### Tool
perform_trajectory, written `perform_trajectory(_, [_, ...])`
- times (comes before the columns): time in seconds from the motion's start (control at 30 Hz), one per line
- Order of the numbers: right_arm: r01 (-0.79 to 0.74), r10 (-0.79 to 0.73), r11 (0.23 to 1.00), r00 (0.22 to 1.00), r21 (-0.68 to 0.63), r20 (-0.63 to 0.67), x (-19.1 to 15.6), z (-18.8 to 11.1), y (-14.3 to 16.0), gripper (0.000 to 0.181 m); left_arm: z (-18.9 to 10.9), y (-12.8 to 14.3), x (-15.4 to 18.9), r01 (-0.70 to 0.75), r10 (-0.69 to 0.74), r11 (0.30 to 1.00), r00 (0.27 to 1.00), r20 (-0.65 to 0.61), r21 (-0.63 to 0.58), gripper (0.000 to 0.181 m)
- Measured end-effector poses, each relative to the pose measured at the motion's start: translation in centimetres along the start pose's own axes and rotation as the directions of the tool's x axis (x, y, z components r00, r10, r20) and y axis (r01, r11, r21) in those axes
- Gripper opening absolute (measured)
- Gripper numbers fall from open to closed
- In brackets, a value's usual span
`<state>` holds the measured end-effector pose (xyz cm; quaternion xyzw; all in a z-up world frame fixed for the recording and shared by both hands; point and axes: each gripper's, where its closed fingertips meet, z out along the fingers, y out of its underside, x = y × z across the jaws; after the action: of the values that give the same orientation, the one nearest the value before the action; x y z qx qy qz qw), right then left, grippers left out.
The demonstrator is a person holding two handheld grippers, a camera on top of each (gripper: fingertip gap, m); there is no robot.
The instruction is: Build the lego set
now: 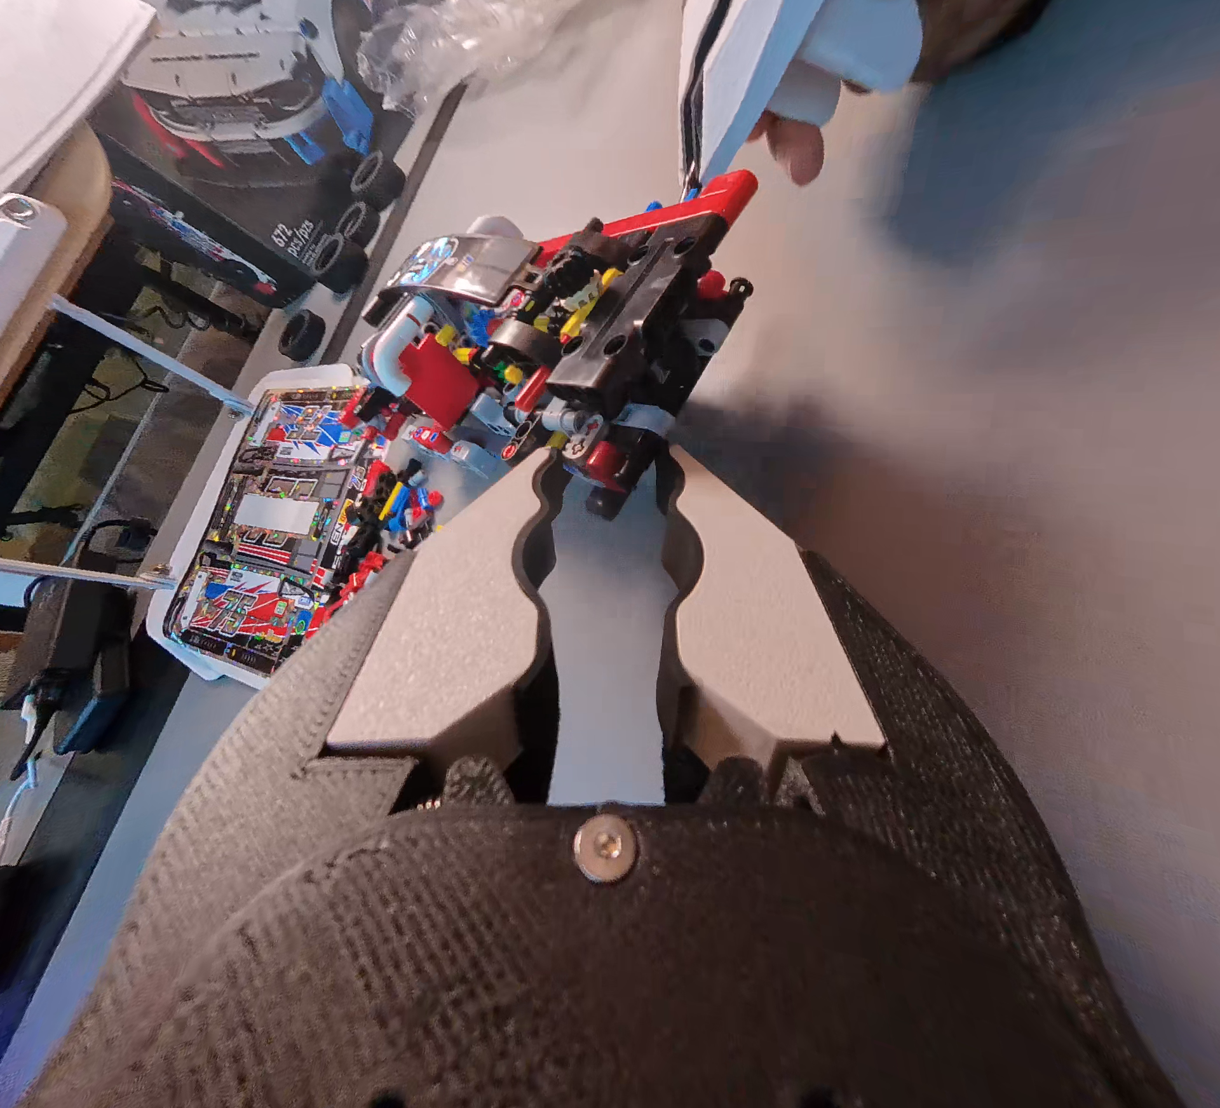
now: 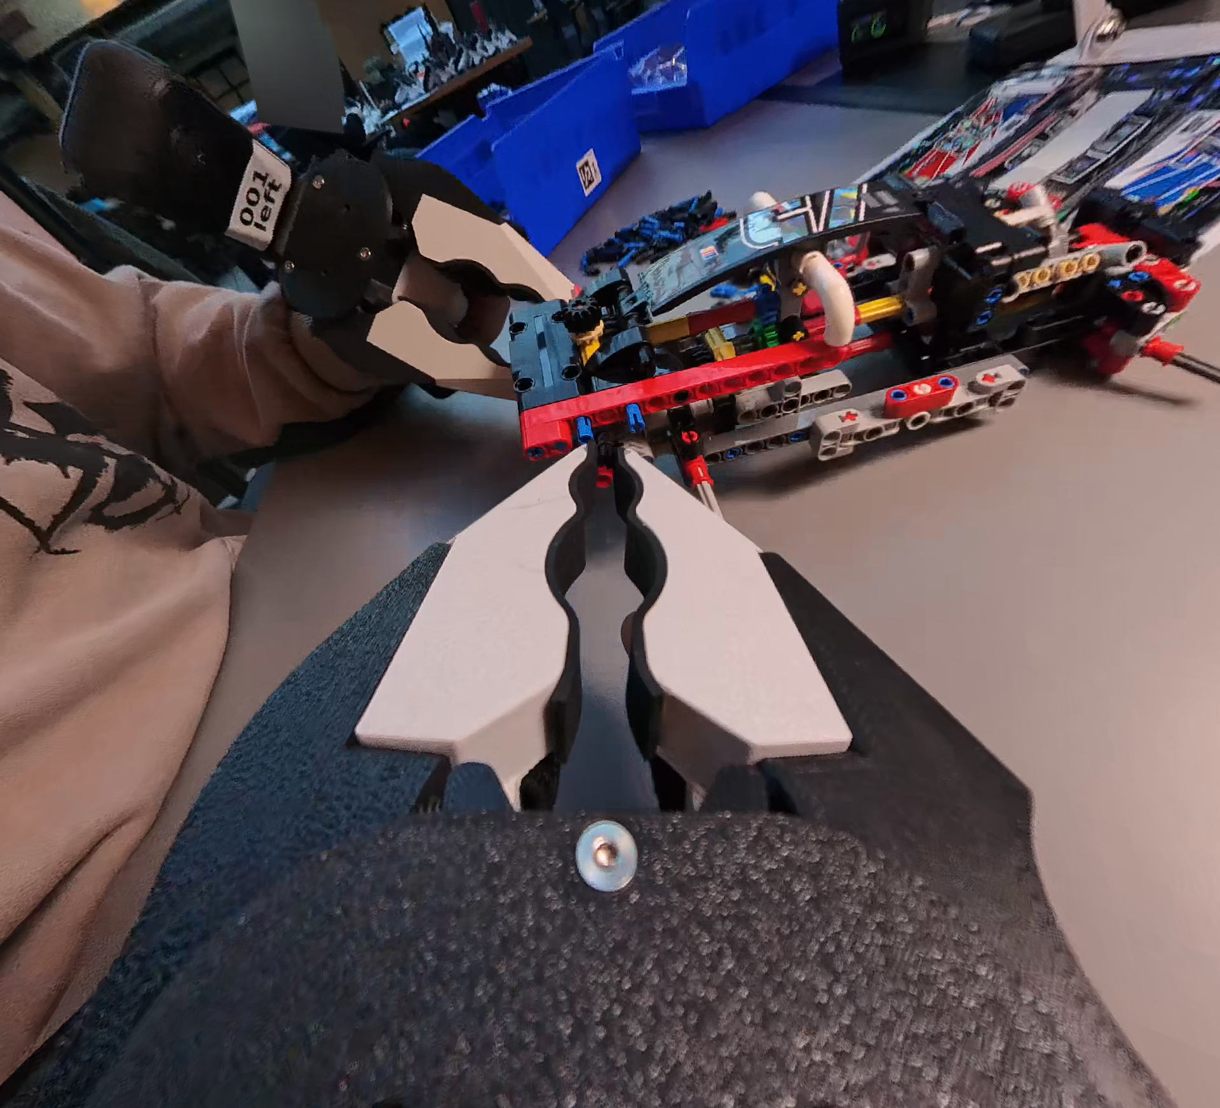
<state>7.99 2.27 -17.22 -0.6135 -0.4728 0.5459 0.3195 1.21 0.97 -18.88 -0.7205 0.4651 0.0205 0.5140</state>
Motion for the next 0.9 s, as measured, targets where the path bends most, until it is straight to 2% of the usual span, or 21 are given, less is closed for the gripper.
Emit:
perform_trajectory(0.27, [0.012, -0.010, 0.992, 1.000, 0.125, -0.020, 0.1, -0.4, -1.8, 0.002, -1.3, -2.8, -2.6, 0.166, -0.166, 0.978, 0.986, -0.011, 0.129, 0.024])
perform_trajectory(0.47, [-0.049, 0.042, 0.970, 0.999, 0.238, 0.035, -0.5, -0.1, -3.5, 0.002, -1.5, -3.4, -2.8, 0.183, -0.184, 0.970, 0.983, -0.009, 0.158, 0.022])
perform_trajectory(0.6, [-0.101, 0.082, 0.963, 0.993, 0.249, 0.087, -0.7, -0.1, -3.6, 0.002, -1.5, -3.3, -2.8, 0.189, -0.189, 0.969, 0.982, -0.010, 0.160, 0.022])
perform_trajectory(0.9, [-0.099, 0.077, 0.970, 0.991, 0.221, 0.107, -0.8, -0.4, -3.3, 0.001, -1.2, -3.4, -2.3, 0.192, -0.190, 0.968, 0.981, -0.023, 0.163, 0.022])
